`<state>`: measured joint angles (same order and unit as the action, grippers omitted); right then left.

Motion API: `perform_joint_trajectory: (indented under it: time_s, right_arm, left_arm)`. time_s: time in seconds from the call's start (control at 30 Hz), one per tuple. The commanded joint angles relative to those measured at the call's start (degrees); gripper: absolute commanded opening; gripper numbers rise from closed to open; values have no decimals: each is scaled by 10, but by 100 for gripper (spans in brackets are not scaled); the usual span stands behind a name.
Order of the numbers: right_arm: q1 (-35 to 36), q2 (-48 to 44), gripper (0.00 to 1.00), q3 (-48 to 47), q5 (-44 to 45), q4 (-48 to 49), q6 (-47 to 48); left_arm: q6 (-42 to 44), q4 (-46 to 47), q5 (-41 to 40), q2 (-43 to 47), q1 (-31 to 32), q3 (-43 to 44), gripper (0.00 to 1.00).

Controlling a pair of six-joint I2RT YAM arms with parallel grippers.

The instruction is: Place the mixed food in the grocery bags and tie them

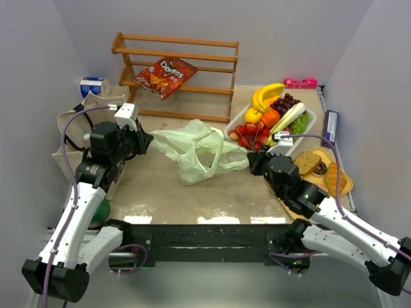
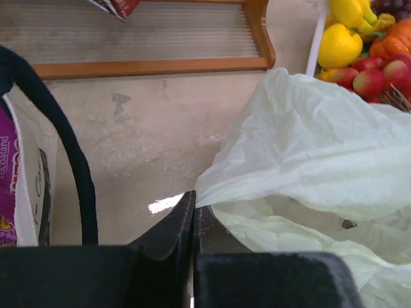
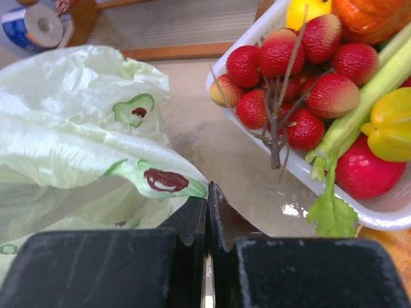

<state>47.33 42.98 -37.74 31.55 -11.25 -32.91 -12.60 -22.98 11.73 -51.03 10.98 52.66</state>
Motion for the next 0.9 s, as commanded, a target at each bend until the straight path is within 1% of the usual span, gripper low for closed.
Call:
perform_joint_trajectory:
  time_s: [0.0, 0.03, 0.07, 0.13, 0.17, 0.27, 0.33, 0.37, 0.47, 0.53, 0.63, 0.67, 0.7, 0.73, 0.77, 0.87]
  right_arm:
    - [-4, 34, 0, -51, -102, 32, 37]
    - [-5, 44, 0, -52, -124, 44, 30]
    - [-4, 63, 0, -53, -175, 68, 22]
    - [-4, 81, 0, -48, -220, 93, 0]
    - [-4, 91, 0, -46, -234, 107, -9]
    - [-4, 113, 0, -30, -264, 140, -36]
    - [-4, 122, 0, -25, -275, 151, -47]
    - [-4, 125, 0, -27, -276, 152, -49]
    - [-5, 129, 0, -43, -268, 141, -53]
    - [-4, 130, 0, -59, -258, 132, -59]
    - [-4, 137, 0, -85, -242, 114, -68]
    - [-3, 138, 0, -92, -239, 92, -70]
    - [-4, 140, 0, -101, -239, 88, -73]
    - [-4, 141, 0, -103, -239, 85, -73]
    - [-4, 143, 0, -105, -239, 83, -74]
    - [-4, 147, 0, -109, -236, 80, -75]
  left_arm:
    - [21, 58, 87, 12, 10, -12, 24]
    - [18, 61, 95, 9, 11, -11, 30]
    - [15, 72, 101, 7, 10, -11, 38]
    - [10, 80, 121, -4, 11, 0, 49]
    - [11, 82, 125, -7, 13, 7, 56]
    - [32, 95, 126, -6, 27, 31, 64]
    - [51, 110, 131, 5, 47, 38, 66]
    - [57, 128, 132, 7, 78, 40, 67]
    - [80, 141, 147, 1, 139, 53, 67]
    - [96, 127, 153, -21, 156, 70, 67]
    - [122, 81, 159, -55, 192, 88, 67]
    - [123, 63, 153, -61, 218, 88, 67]
    - [148, 56, 130, -71, 234, 85, 67]
    - [154, 49, 117, -73, 249, 82, 68]
    - [160, 39, 103, -76, 278, 81, 70]
    - [168, 28, 71, -82, 308, 72, 76]
